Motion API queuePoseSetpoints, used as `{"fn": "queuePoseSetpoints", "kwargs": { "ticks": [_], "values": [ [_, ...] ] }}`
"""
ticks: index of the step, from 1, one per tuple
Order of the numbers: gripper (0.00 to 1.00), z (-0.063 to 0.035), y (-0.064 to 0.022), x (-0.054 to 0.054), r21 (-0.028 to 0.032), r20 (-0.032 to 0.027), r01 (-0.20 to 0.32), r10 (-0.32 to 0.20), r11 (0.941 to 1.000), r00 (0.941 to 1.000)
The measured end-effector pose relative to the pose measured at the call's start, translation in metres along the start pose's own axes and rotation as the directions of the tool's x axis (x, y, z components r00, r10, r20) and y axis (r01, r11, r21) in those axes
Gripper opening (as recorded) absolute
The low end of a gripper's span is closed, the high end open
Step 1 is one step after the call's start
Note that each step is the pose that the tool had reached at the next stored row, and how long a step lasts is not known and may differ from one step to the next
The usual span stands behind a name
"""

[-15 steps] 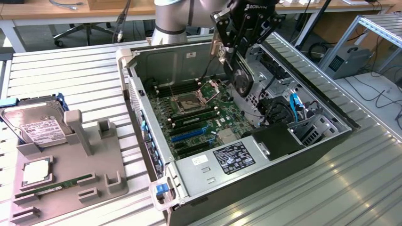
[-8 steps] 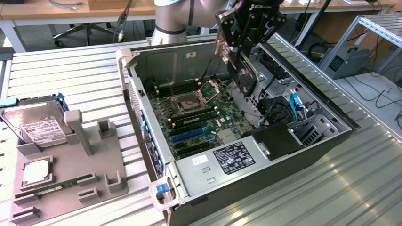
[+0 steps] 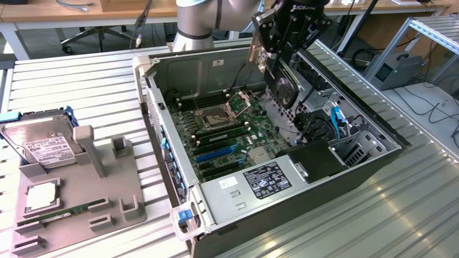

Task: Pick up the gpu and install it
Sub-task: 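Pick up the gpu and move the gpu toward the slot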

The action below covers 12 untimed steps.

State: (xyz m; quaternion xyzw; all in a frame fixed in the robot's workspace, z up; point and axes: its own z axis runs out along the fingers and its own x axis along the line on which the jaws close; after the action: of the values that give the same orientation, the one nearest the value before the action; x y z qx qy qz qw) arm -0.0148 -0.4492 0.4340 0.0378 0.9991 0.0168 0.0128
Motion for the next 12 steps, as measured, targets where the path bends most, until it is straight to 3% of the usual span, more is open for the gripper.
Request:
{"fn": "queuePoseSetpoints", "kwargs": {
  "ticks": [12],
  "values": [
    [0.27,0.0006,0.001,-0.013,0.0001,-0.0001,0.0,0.0,1.0,1.0]
  ]
}}
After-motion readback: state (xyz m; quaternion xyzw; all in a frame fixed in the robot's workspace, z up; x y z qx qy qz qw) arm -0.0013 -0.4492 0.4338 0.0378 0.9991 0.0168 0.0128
